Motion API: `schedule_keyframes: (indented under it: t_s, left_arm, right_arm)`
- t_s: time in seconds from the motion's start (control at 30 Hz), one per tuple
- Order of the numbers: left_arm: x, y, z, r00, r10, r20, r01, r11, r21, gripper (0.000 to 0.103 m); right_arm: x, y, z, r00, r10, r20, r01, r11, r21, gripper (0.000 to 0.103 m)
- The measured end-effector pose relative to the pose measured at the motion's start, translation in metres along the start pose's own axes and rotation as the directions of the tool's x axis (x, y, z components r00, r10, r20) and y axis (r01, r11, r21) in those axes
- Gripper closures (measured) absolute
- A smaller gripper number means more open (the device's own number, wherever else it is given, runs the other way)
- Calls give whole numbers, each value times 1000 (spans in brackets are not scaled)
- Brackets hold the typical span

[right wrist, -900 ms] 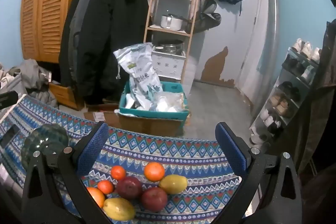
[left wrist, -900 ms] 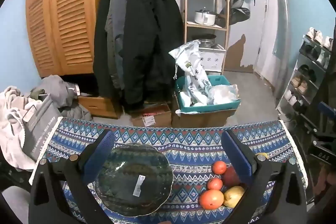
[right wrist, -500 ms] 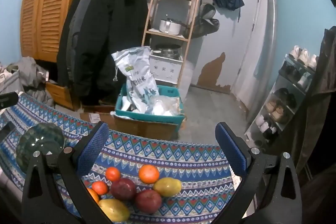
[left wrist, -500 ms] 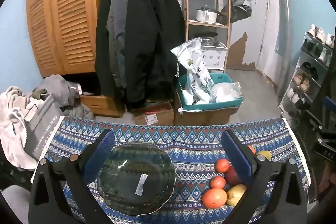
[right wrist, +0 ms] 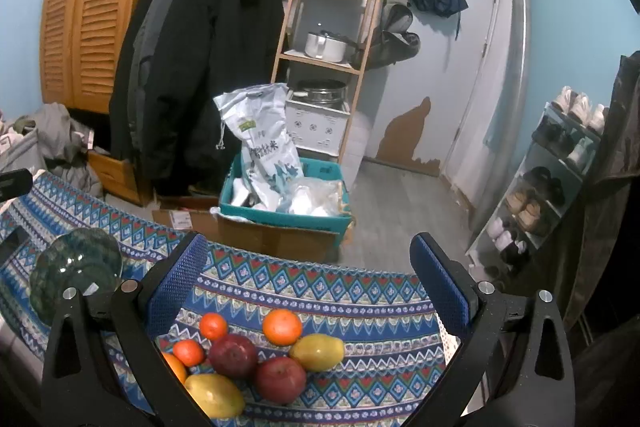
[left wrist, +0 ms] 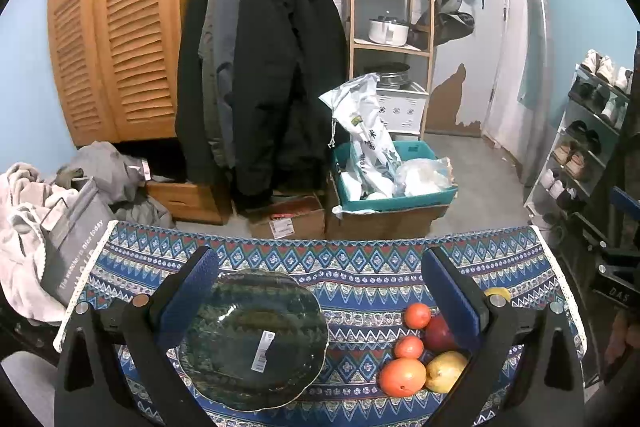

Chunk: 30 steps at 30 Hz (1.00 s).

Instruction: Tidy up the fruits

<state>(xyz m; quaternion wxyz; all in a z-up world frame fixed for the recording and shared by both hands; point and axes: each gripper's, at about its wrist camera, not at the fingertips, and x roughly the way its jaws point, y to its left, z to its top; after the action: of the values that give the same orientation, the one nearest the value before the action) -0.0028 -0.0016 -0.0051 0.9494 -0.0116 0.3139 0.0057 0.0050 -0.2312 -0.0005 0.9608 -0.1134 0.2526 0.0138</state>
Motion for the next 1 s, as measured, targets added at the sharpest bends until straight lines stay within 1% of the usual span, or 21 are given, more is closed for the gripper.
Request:
schedule_keyframes:
  t_s: [1.0]
  left_arm:
    - [-1, -4, -2, 1000, -6, -3, 6, 1000, 9, 1]
  right_arm:
    - [3, -3, -6, 1000, 1, -7, -1, 1000, 7, 3]
